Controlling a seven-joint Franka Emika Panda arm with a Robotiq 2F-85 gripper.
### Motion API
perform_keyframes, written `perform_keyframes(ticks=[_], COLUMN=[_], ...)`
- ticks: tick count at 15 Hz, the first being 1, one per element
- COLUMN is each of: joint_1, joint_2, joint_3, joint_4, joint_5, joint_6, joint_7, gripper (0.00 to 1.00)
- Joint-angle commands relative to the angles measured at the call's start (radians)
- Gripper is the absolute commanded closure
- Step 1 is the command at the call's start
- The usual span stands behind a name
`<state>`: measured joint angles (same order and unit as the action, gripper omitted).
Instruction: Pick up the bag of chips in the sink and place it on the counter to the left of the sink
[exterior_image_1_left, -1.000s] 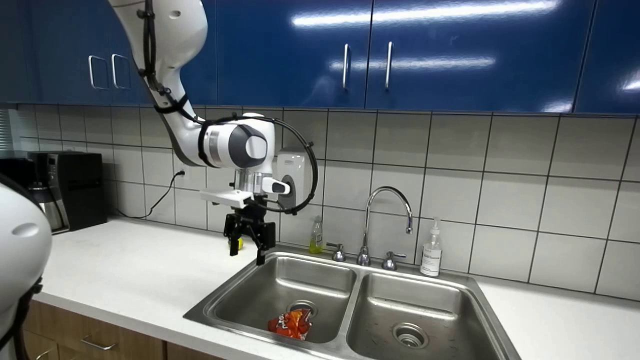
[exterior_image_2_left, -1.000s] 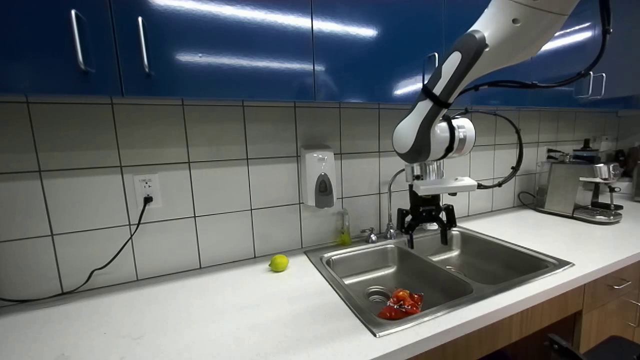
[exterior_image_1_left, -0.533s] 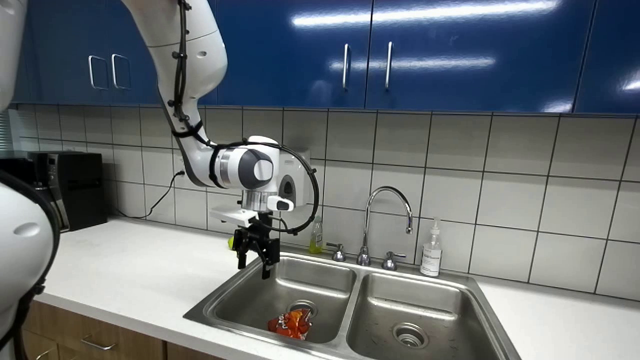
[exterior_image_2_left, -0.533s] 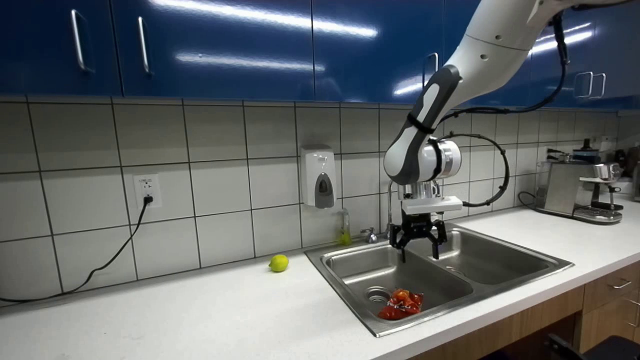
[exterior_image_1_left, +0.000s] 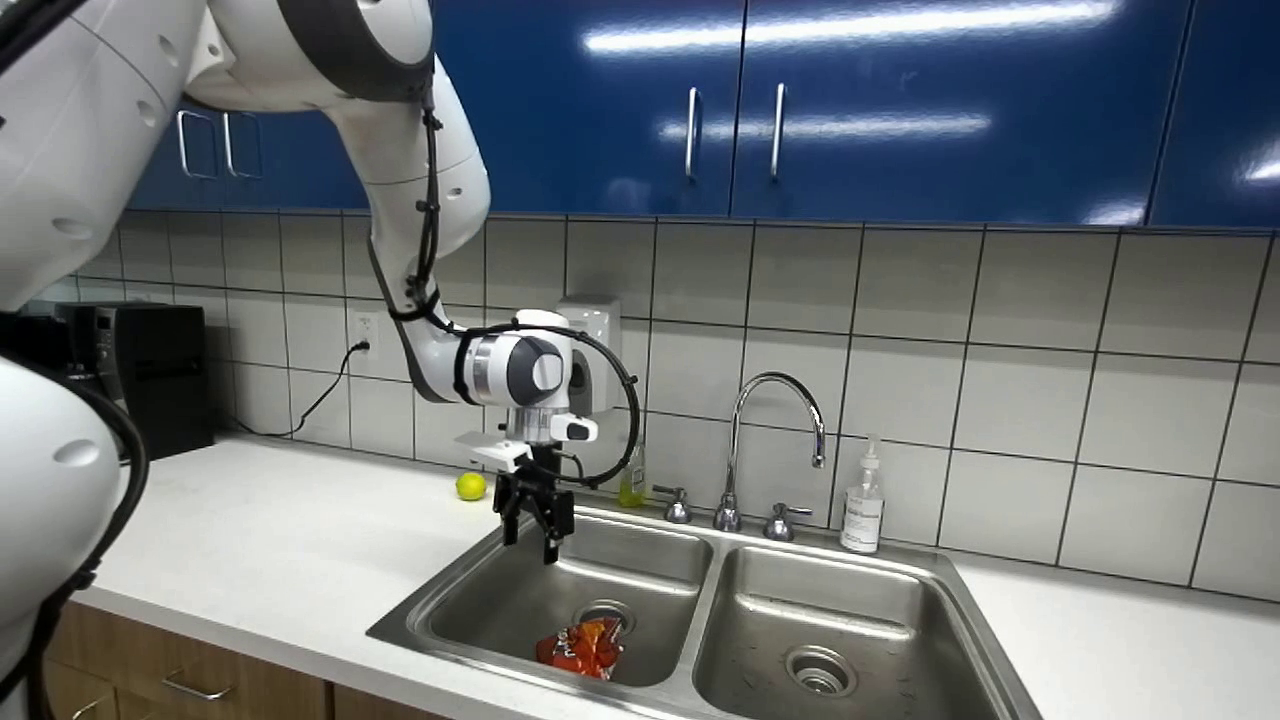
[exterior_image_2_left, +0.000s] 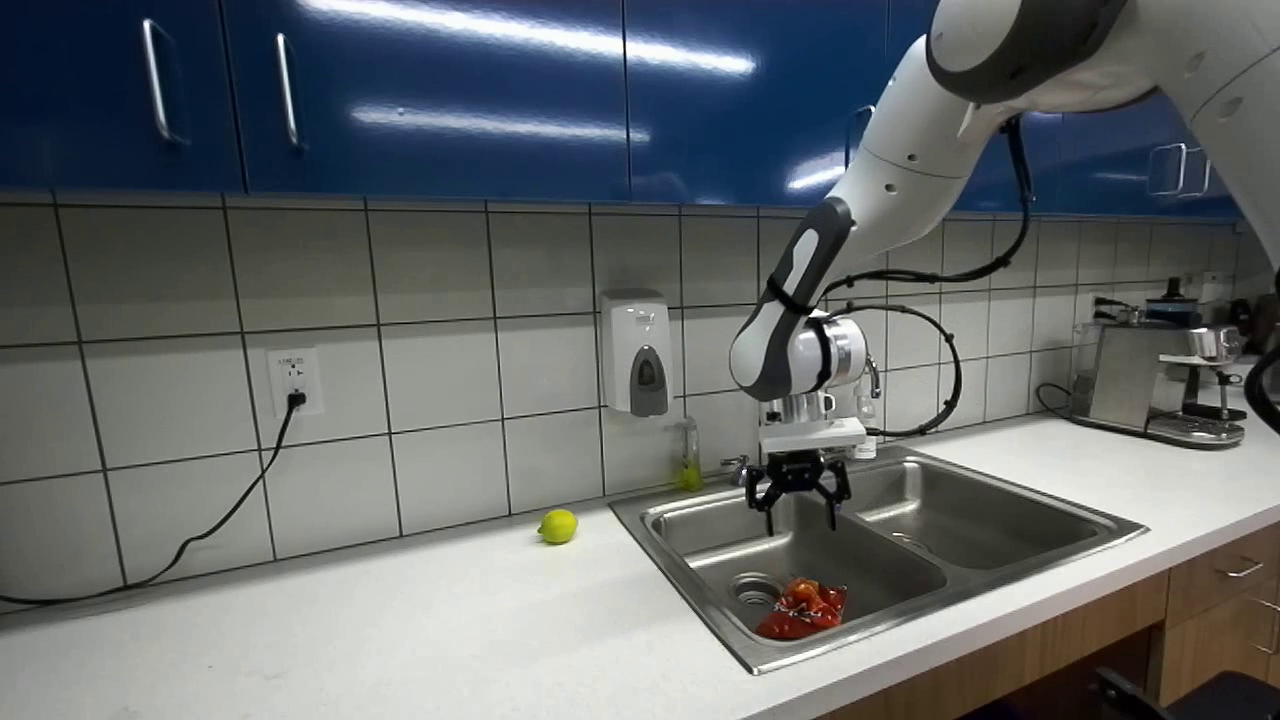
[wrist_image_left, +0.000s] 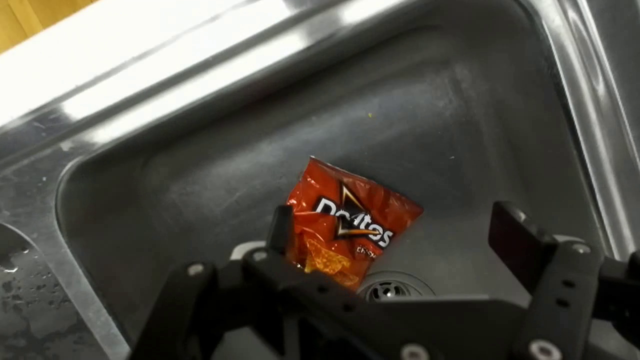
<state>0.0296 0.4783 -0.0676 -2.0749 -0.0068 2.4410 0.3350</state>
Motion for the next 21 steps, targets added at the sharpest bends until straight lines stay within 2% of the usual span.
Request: perform_keyframes(ticks=[1, 6, 10, 21], joint_1=[0.023, 0.006, -0.008, 0.032], joint_2=[0.118, 0.233, 0.294, 0.387], joint_3=[-0.032, -0.066, -0.096, -0.111], joint_4=[0.156, 0.292, 0.355, 0.373], joint_5=[-0.003, 0.011, 0.012, 0.007], joint_6=[-0.047, -0.082, -0.104, -0.079], joint_7=[0.056, 0.060, 0.058, 0.099], gripper=[0.00, 0.00, 0.00, 0.00])
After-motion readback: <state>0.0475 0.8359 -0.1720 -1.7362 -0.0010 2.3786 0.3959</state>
